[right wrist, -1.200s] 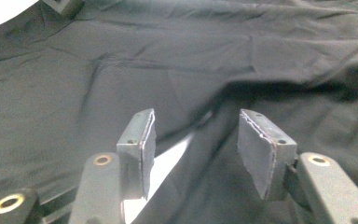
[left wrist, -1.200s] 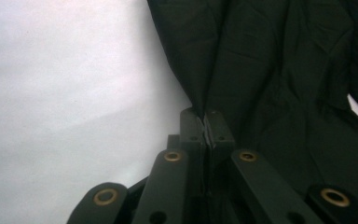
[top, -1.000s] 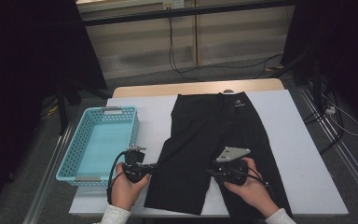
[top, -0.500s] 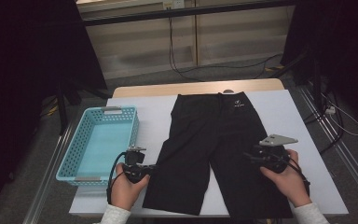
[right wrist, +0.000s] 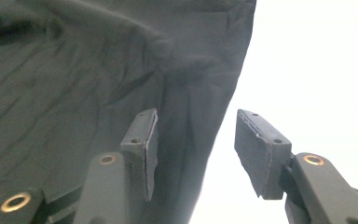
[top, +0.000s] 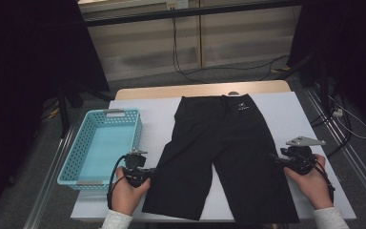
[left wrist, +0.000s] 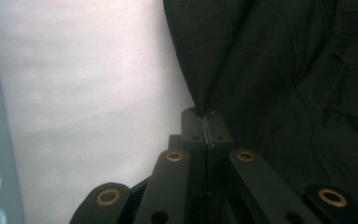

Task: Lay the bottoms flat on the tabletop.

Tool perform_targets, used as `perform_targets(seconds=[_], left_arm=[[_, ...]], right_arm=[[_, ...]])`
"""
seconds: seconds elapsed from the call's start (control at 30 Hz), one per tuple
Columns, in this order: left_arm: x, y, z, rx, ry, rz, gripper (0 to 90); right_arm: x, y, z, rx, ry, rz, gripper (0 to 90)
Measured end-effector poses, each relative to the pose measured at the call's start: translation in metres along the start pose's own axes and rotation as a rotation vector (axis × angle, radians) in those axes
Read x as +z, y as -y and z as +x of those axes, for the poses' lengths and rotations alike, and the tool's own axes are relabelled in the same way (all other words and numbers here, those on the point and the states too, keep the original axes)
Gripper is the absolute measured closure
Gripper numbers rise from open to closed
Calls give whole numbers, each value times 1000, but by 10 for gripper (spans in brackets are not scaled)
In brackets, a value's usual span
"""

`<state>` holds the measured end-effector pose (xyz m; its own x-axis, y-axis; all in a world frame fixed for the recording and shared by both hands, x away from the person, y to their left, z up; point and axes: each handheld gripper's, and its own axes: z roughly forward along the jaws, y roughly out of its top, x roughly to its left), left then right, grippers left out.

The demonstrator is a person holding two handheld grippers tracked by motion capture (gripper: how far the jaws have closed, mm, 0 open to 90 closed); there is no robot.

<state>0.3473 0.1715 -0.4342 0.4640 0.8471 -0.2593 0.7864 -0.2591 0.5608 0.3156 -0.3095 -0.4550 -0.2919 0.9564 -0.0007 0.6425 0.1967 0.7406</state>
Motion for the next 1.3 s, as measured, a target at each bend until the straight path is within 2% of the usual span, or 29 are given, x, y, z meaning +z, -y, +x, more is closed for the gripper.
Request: perform_targets(seconds=[0.13,0.23,0.27,0.33,0.4,0.53,0.63,0.73,0.8,0.87,0.93,1.0,1.03,1.07,1.1,1.13,1.17,1.2,1.23,1.3], left_arm=[[3,0,0,10,8,-8,877],[3,-1,-1,18,19,-35,780],[3,-2,-1,20,26,-50,748],[2,-4,-2,40,17,-76,641],[2,-6,-1,31,33,-94,595],[5,-12,-2,42,18,-127,497],[8,-16,0,45,18,-139,475],[12,-23,0,70,-7,-166,399],[18,-29,2,68,-17,-180,404],[24,-34,5,53,-28,-186,454],[33,-37,7,24,-27,-172,539],[43,-38,8,23,-61,-150,574],[46,-38,9,-1,-52,-141,622],[51,-37,9,-10,-59,-121,655],[52,-36,9,-4,-75,-133,693],[52,-36,9,-5,-73,-127,783],[52,-35,10,-26,-54,-115,852],[51,-35,9,-34,-49,-108,892],[50,-35,8,-24,-51,-98,894],[47,-33,7,-40,-49,-85,899]], right_arm=[[2,3,-3,19,-1,21,520],[5,7,-4,31,-19,30,597],[5,7,-4,34,-19,25,638],[4,7,-5,36,-39,28,812],[3,8,-7,50,-59,32,895],[-1,9,-9,41,-69,45,900],[-4,10,-10,43,-62,56,900],[-4,10,-9,32,-75,54,878],[-4,10,-8,29,-78,53,832],[-3,9,-7,25,-75,46,715],[-4,7,-5,20,-73,26,640],[-5,5,-4,16,-70,12,570],[-5,4,-3,14,-68,6,545],[-6,4,-3,12,-66,3,529],[-6,4,-2,9,-71,-4,521],[-6,3,-2,3,-75,-11,513],[-6,3,-1,0,-74,-14,502],[-7,3,-1,-1,-76,-18,494],[-7,2,0,0,-81,-20,489],[-7,1,2,-8,-92,-21,487]])
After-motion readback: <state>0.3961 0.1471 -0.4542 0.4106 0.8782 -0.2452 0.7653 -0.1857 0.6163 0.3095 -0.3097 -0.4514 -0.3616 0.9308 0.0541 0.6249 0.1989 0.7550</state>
